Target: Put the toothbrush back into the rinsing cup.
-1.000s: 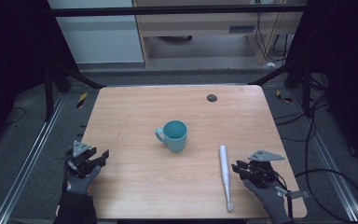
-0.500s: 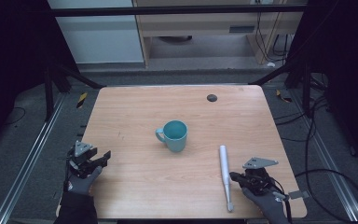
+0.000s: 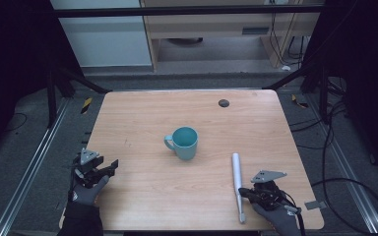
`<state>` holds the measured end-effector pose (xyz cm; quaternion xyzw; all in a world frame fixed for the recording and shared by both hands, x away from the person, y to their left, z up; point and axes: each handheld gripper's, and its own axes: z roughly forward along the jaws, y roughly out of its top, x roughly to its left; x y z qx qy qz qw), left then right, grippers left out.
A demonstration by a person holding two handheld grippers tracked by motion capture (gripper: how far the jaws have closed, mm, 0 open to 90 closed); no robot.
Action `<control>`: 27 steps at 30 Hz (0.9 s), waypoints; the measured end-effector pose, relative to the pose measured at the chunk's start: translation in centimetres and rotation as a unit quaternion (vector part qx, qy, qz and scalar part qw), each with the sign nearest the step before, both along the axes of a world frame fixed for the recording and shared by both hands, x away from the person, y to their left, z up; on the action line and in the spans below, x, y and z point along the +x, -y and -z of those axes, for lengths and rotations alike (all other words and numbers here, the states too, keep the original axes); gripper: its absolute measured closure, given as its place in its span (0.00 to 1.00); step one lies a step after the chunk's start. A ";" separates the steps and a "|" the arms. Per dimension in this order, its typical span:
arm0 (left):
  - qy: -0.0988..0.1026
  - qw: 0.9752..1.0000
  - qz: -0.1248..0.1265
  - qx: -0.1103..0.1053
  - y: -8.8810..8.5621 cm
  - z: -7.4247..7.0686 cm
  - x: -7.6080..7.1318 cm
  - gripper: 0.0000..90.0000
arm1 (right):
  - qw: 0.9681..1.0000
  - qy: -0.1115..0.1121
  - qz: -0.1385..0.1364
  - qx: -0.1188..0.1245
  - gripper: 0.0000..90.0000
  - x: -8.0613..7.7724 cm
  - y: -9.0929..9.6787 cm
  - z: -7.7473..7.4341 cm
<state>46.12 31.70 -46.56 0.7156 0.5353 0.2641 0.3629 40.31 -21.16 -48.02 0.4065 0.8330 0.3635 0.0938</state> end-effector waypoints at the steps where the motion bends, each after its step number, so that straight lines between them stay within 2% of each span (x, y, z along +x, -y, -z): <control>1: 0.000 1.000 0.001 0.000 0.0 0.0 0.0 0.41 | 1.000 0.005 -0.002 -0.003 1.00 0.1 0.0 0.1; 11: -0.004 1.000 0.002 0.001 0.1 0.1 0.1 0.40 | 1.000 0.001 -0.006 0.006 0.99 0.4 -0.9 0.2; 27: -0.005 1.000 0.006 0.001 0.2 0.2 0.1 0.39 | 1.000 0.001 -0.017 0.002 0.99 0.9 -2.2 0.6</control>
